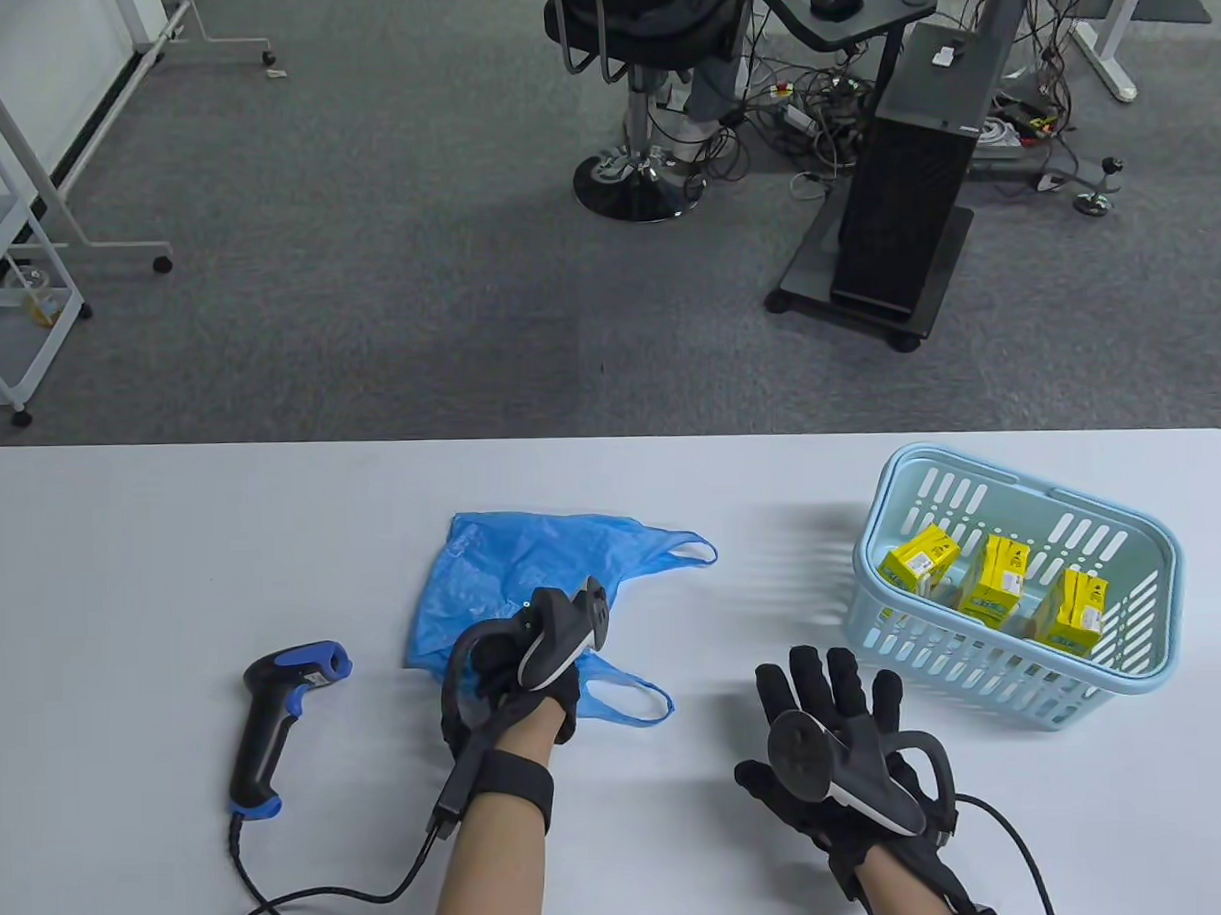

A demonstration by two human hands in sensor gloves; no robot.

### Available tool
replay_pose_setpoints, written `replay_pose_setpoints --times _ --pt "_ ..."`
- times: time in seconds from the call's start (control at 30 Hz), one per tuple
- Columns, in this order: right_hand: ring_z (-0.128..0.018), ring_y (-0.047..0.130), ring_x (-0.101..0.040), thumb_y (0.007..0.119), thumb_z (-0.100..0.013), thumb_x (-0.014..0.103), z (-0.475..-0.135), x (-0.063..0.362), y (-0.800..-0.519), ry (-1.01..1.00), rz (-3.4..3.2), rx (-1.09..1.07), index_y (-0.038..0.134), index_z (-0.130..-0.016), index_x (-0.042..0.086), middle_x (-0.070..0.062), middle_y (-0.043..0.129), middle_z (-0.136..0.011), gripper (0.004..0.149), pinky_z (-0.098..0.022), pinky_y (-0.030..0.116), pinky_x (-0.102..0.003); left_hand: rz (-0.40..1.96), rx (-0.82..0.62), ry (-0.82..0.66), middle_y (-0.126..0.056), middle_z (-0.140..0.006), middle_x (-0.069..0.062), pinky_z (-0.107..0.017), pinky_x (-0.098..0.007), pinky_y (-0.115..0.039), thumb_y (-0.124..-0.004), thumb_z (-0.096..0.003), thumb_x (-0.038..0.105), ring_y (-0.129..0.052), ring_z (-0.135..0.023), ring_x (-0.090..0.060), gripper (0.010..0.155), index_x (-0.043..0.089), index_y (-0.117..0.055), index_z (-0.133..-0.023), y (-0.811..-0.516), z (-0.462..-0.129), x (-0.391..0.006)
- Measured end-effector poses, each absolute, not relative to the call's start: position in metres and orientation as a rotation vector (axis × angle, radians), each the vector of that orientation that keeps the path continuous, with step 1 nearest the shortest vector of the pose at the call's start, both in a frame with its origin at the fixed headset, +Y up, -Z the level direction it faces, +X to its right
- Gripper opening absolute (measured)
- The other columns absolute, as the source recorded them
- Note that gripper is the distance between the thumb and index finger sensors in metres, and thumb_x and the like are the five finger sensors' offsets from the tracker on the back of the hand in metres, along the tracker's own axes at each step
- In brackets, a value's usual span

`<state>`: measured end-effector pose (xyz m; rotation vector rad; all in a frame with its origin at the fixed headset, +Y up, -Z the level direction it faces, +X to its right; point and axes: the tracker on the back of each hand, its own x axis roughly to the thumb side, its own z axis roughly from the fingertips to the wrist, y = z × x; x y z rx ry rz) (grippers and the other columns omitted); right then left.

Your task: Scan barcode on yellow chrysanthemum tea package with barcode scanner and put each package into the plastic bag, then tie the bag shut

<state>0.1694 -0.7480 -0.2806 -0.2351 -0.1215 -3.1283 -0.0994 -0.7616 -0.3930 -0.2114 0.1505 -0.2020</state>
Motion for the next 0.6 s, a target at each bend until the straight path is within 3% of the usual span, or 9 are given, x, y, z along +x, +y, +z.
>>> replay_pose_setpoints --times 0.37,0.6 --pt "-0.106 0.019 -0.039 0.066 -0.033 0.065 -0.284 0.178 -0.739 -0.041 -3.202 -0.205 0.034 -0.110 0.032 -0.009 0.022 -0.115 0.089 -0.068 0.014 -0.071 0.036 0.006 -0.088 -0.097 -0.085 0.000 -0.054 -0.045 -0.084 -0.092 -0.0421 0.033 -0.102 -0.077 -0.024 0.035 0.036 -0.089 -0.077 -0.705 -0.332 -0.111" --pt "-0.105 0.012 -0.039 0.066 -0.033 0.066 -0.275 0.180 -0.716 0.124 -3.199 -0.209 0.021 -0.109 0.035 -0.009 0.014 -0.114 0.094 -0.068 0.011 -0.071 0.173 -0.012 -0.290 -0.096 -0.088 0.002 -0.060 -0.051 -0.078 -0.091 -0.0430 0.032 -0.093 -0.088 -0.029 0.035 0.037 -0.088 -0.078 -0.697 -0.294 -0.115"
